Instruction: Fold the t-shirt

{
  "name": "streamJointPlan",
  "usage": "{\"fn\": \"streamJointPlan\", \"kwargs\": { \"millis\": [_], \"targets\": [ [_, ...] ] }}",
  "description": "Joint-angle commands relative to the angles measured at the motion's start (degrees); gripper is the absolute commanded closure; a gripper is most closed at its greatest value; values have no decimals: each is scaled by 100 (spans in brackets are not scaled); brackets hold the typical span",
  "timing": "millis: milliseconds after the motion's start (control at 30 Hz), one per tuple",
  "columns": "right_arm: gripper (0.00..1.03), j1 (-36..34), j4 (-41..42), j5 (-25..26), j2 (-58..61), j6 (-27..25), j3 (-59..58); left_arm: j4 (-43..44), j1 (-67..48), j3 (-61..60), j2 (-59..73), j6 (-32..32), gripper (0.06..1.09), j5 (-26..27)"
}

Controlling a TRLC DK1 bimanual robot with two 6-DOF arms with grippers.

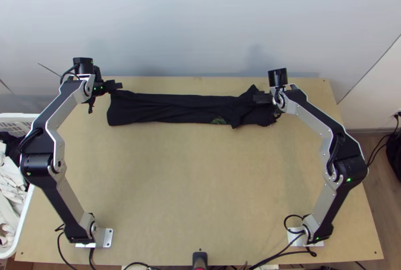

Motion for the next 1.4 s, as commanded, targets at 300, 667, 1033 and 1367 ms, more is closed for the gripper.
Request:
{"fn": "streamJointPlan", "kwargs": {
  "millis": [300,667,1033,1367],
  "targets": [
    [3,274,-863,-623,-972,992,251,-1064,14,-934,-1073,-518,11,22],
    [3,670,-828,-614,-1192,1185,22,-1082,-83,-1417,-1029,-588,12,22],
    [3,837,-775,-623,-1183,1176,13,-792,-179,-1321,-484,-606,12,-13],
    [3,881,-705,-623,-1043,1167,119,-792,-179,-1048,-115,-536,17,-22]
  ]
}}
